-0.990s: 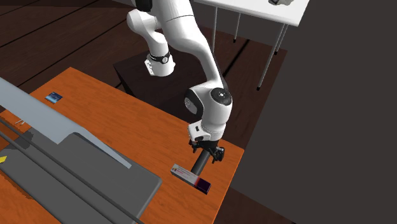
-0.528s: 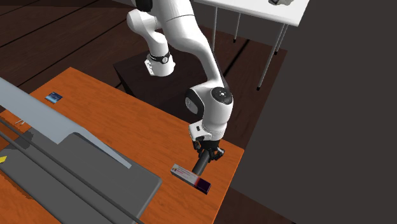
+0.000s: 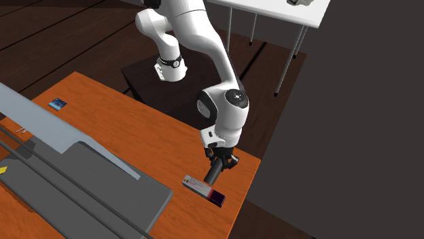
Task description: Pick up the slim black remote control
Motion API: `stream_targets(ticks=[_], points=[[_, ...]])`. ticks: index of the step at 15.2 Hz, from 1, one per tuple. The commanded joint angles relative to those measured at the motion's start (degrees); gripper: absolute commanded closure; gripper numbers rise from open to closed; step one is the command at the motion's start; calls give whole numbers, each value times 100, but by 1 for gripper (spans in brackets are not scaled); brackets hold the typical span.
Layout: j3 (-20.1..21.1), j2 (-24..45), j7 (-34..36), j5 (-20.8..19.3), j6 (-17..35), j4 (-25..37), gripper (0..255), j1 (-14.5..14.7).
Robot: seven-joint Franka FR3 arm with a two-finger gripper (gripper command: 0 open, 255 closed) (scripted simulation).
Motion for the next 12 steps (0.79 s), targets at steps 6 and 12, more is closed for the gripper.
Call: stream_targets(ticks=[6,12], points=[[63,-382,-131,94,-364,-13,255,-33],[96,-589,-209,150,-588,9,255,-50]])
